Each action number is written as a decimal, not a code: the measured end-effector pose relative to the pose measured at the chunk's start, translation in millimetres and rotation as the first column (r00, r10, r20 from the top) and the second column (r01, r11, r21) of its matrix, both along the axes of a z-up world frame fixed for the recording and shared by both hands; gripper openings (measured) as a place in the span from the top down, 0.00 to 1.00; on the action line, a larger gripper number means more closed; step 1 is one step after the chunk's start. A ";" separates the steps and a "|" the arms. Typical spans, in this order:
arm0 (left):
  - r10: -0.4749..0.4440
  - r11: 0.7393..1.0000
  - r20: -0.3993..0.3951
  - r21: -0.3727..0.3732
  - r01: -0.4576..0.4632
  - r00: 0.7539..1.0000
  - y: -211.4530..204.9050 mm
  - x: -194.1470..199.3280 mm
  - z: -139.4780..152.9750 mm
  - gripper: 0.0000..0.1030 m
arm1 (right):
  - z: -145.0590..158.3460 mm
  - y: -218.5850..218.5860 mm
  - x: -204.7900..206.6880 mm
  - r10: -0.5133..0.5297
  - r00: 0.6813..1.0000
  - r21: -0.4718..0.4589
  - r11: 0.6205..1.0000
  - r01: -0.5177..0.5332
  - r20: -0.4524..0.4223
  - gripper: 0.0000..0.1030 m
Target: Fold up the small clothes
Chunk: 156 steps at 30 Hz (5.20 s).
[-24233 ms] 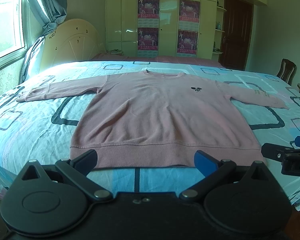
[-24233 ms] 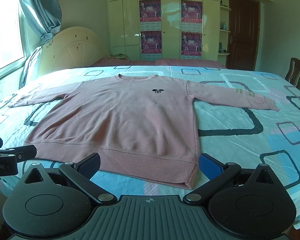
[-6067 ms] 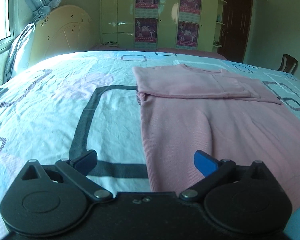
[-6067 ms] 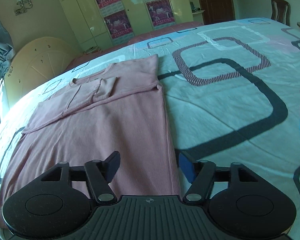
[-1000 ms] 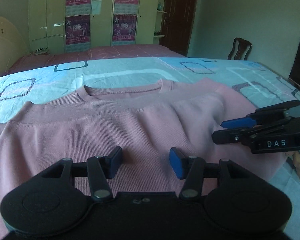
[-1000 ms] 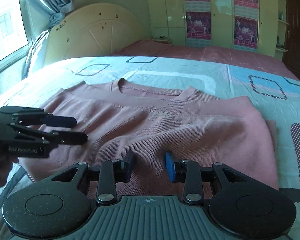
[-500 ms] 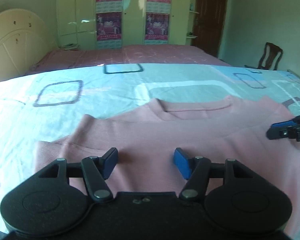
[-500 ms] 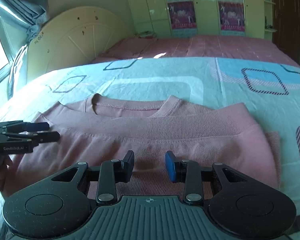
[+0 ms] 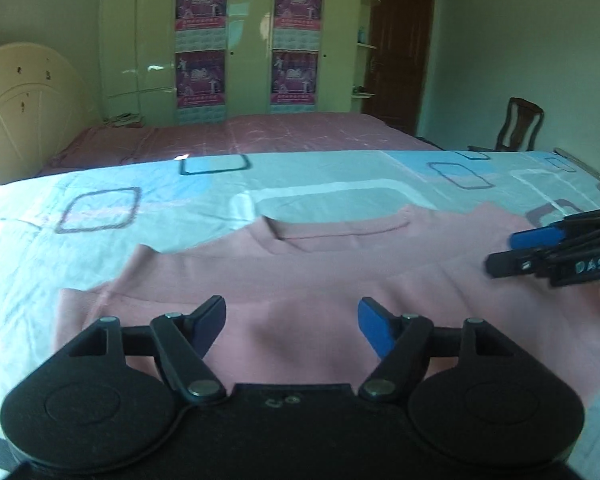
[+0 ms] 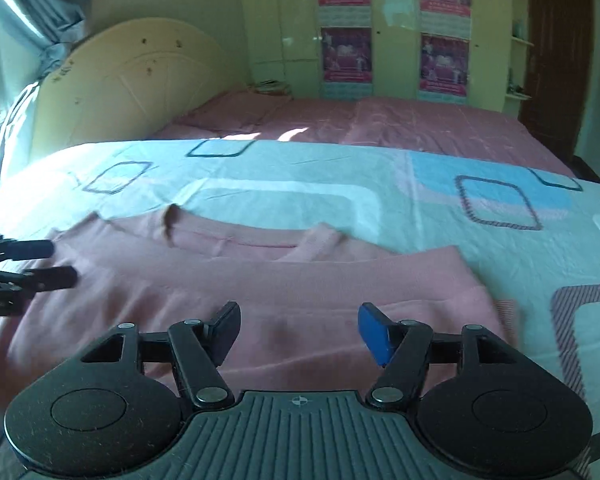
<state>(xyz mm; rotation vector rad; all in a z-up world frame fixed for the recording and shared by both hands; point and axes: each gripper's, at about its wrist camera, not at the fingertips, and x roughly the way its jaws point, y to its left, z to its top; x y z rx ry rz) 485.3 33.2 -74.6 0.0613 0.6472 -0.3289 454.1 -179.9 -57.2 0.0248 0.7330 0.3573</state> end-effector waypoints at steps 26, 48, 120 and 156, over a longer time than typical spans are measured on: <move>0.245 0.968 -0.019 0.061 -0.243 0.969 100.7 -93.5 -21.7 0.25 | -35.9 -88.8 -126.1 -0.178 0.979 -0.111 0.980 0.166 -0.102 0.47; 0.224 0.969 0.003 0.101 -0.223 0.975 40.3 -129.4 -15.3 0.28 | -14.0 -9.4 -133.5 -0.074 0.997 -0.085 0.994 0.072 -0.014 0.47; 0.392 0.509 -0.414 -0.646 -0.569 0.822 166.2 -78.9 -65.3 0.84 | 4.4 61.4 -58.6 -0.044 0.994 0.126 0.990 0.057 -0.099 0.90; 0.523 0.596 -0.313 -0.531 -0.602 0.793 141.8 -104.8 -35.5 0.93 | -27.3 60.3 -33.7 0.045 0.985 0.141 0.990 -0.021 -0.168 0.96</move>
